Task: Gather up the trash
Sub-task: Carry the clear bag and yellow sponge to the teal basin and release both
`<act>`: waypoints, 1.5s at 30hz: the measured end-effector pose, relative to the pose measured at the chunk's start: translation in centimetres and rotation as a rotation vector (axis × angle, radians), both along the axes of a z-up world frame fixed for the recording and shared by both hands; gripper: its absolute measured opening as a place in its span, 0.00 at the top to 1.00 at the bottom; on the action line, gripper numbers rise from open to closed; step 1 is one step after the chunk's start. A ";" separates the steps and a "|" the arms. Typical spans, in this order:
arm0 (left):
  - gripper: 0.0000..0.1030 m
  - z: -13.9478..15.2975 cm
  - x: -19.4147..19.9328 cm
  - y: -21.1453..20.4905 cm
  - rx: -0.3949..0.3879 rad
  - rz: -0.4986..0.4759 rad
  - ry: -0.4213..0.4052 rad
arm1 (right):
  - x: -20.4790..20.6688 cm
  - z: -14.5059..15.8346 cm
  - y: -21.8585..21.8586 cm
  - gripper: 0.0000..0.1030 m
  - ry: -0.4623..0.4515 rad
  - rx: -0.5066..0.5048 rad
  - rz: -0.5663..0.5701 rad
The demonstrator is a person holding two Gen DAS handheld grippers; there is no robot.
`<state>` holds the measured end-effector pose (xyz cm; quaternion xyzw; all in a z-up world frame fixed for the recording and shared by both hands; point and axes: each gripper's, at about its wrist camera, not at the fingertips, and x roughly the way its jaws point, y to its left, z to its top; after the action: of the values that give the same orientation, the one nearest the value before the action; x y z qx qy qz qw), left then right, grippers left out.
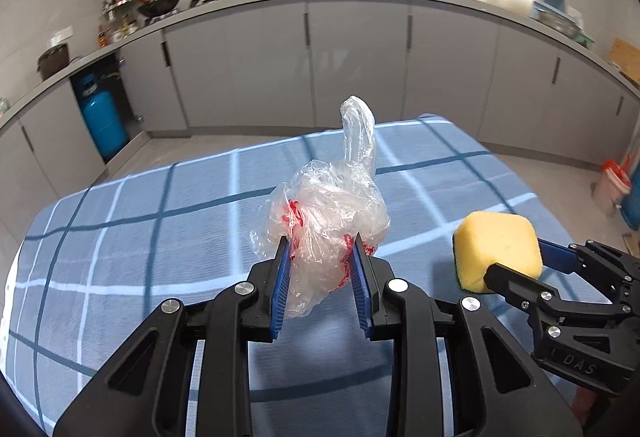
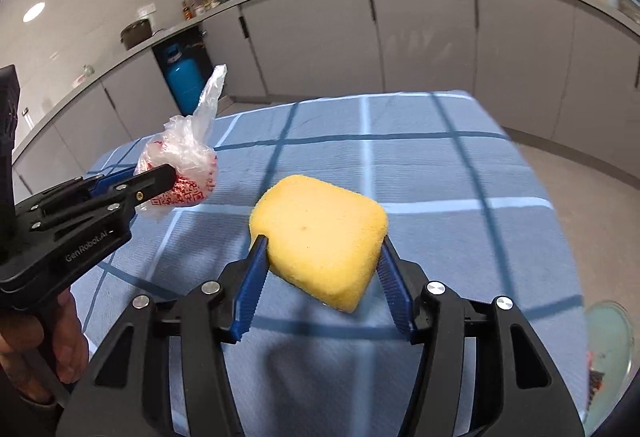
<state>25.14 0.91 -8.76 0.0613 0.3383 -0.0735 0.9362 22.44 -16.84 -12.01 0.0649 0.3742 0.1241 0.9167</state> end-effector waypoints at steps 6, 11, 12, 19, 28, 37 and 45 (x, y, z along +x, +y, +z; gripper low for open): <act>0.72 0.5 -1.3 -3.9 0.013 -0.075 -0.008 | -2.8 0.5 -4.3 0.46 -0.020 0.001 -0.083; 0.72 0.6 -2.4 -7.6 0.029 -0.144 -0.011 | -4.9 0.7 -7.7 0.46 -0.029 0.006 -0.146; 0.72 0.7 -2.7 -8.4 0.033 -0.159 -0.012 | -5.1 0.8 -8.1 0.46 -0.031 0.006 -0.154; 0.72 1.0 -3.5 -11.6 0.048 -0.217 -0.019 | -6.9 0.9 -11.0 0.46 -0.043 0.018 -0.207; 0.72 1.5 -4.8 -14.9 0.065 -0.276 -0.033 | -8.9 1.1 -13.8 0.46 -0.056 0.025 -0.261; 0.72 1.3 -6.0 -18.0 0.076 -0.343 -0.032 | -10.9 0.8 -16.9 0.46 -0.059 0.027 -0.330; 0.72 0.8 -6.8 -21.1 0.087 -0.400 -0.022 | -12.2 0.3 -19.2 0.46 -0.055 0.025 -0.383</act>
<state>18.38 -20.20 -7.96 0.1685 0.3118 -0.2424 0.9031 10.27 -36.03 -11.70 0.1427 0.3283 -0.0463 0.9326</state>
